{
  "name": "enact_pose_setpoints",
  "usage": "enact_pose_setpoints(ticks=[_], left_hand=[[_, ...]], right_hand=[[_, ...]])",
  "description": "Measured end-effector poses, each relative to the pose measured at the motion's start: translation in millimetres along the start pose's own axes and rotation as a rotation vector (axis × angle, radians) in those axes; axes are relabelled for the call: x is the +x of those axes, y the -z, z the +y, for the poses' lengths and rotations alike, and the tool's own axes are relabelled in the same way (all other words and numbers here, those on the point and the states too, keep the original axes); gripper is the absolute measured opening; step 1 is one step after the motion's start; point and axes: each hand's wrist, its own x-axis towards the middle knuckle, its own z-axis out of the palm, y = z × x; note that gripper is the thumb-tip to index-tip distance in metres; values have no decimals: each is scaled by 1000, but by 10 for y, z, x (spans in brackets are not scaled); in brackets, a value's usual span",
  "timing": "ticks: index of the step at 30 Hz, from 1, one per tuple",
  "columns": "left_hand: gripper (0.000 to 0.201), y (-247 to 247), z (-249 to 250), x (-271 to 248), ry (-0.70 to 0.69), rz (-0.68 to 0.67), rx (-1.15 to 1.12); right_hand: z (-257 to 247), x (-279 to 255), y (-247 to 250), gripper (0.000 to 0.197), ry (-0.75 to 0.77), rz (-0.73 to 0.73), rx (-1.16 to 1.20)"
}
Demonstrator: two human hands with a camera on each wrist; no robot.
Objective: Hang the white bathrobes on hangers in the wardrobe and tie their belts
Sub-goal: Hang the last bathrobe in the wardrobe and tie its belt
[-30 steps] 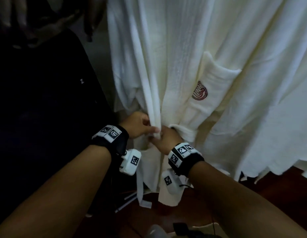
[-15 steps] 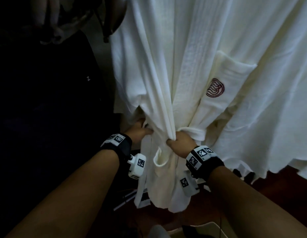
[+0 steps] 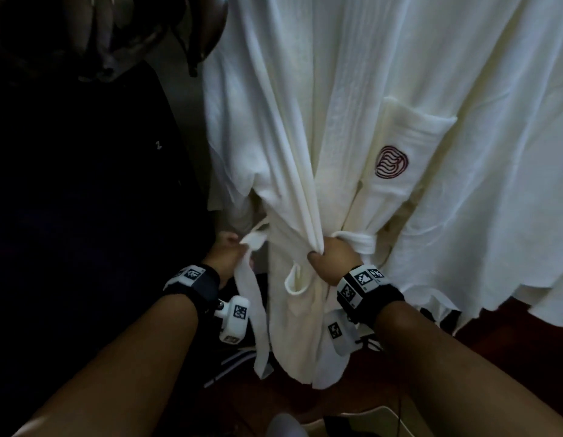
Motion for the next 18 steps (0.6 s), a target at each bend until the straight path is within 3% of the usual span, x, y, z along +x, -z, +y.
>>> enact_pose_setpoints(ticks=[4, 6, 9, 12, 13, 15, 17, 18], left_hand=[[23, 112, 309, -108, -13, -39, -437], [31, 88, 408, -195, -19, -109, -516], [38, -4, 426, -359, 9, -193, -482], [41, -75, 255, -439, 75, -264, -429], [43, -84, 195, -440, 95, -279, -428], [45, -117, 142, -450, 101, -303, -430], [46, -155, 163, -471, 77, -355, -473], [47, -171, 193, -488, 61, -390, -501]], right_hand=[[-7, 19, -42, 30, 15, 79, -14], [-40, 16, -106, 25, 1, 146, 94], [-92, -25, -165, 40, -51, 146, 351], [-138, -105, -153, 45, -57, 37, 543], [-165, -143, -148, 39, -8, -11, 545], [-184, -182, -165, 9, 74, -129, 510], [-157, -199, -204, 37, 149, -248, 363], [-145, -215, -226, 41, 175, -294, 266]])
